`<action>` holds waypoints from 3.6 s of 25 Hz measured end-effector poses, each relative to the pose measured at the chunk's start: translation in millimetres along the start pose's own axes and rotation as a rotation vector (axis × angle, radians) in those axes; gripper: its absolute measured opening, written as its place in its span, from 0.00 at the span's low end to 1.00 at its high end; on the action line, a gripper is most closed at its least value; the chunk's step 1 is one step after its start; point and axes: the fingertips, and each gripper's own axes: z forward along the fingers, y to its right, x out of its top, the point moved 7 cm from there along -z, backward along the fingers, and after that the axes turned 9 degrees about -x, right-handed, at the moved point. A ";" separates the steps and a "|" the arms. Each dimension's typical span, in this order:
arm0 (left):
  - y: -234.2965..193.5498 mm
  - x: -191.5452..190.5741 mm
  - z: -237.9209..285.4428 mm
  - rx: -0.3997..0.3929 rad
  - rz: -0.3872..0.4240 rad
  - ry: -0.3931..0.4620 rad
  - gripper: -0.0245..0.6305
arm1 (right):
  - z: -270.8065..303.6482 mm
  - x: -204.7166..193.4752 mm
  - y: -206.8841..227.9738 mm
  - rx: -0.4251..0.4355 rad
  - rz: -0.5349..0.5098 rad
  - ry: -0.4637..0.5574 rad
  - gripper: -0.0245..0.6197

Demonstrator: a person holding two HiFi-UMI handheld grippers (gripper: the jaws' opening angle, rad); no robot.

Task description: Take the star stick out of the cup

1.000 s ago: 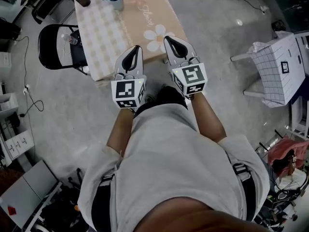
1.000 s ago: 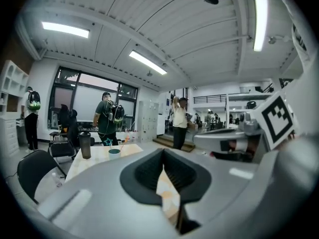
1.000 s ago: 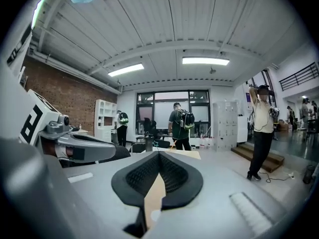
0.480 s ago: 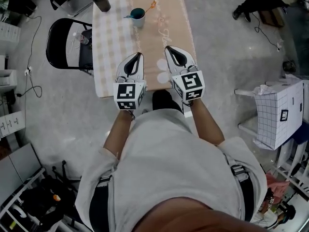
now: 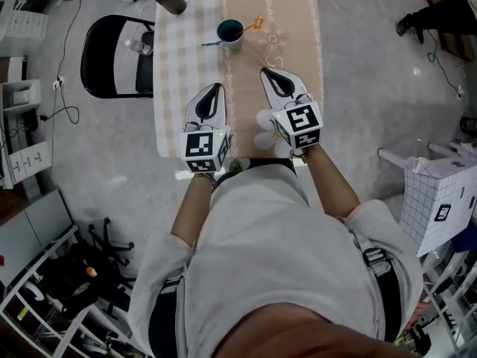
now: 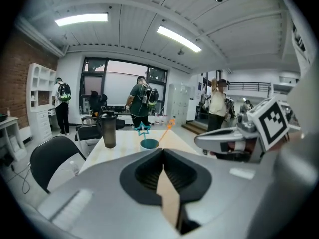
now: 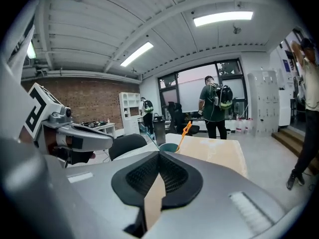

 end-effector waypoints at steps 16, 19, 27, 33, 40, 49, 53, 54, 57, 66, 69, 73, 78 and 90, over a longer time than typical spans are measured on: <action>-59.7 6.8 73.8 0.005 -0.096 -0.003 0.48 | 40.0 -4.9 38.8 0.028 -0.002 -0.067 0.04; -69.9 10.2 81.3 -0.017 -0.104 0.022 0.56 | 22.4 -1.2 38.0 -0.026 0.002 -0.077 0.04; -82.3 26.5 92.3 -0.047 -0.116 0.106 0.24 | -12.9 1.6 36.0 -0.140 0.005 -0.099 0.04; -78.4 41.9 72.6 -0.085 -0.131 0.200 0.18 | -15.3 16.6 25.4 -0.147 -0.018 -0.068 0.04; -80.9 75.7 36.8 -0.125 -0.188 0.355 0.18 | -9.6 28.0 1.4 -0.101 -0.056 -0.045 0.04; -78.6 80.0 -10.5 -0.118 -0.209 0.414 0.18 | -2.0 32.0 -31.4 -0.018 -0.087 -0.039 0.04; -79.3 80.4 -38.6 -0.137 -0.212 0.440 0.18 | 6.2 29.7 -49.0 0.027 -0.100 -0.049 0.04; -81.1 80.4 -45.6 -0.142 -0.205 0.444 0.18 | 9.2 28.6 -54.4 0.040 -0.102 -0.052 0.04; -89.4 73.2 -63.0 -0.129 -0.204 0.430 0.18 | 16.6 25.3 -70.4 0.079 -0.102 -0.063 0.04; -97.9 12.3 -65.6 -0.170 -0.307 0.256 0.18 | 19.4 12.5 -99.0 0.110 -0.129 -0.108 0.04; -93.1 -2.6 -52.0 -0.220 -0.338 0.207 0.18 | 13.3 10.6 -100.2 0.088 -0.134 -0.117 0.04; -81.9 -11.7 -32.7 -0.314 -0.434 0.209 0.18 | 2.6 5.3 -89.9 0.040 -0.130 -0.136 0.04; -77.4 -36.4 -13.1 -0.318 -0.439 0.106 0.18 | -6.7 -3.4 -82.0 -0.013 -0.111 -0.162 0.04; -115.5 -79.8 0.1 -0.076 -0.489 0.073 0.18 | 13.6 -24.0 -90.4 0.004 -0.089 -0.224 0.04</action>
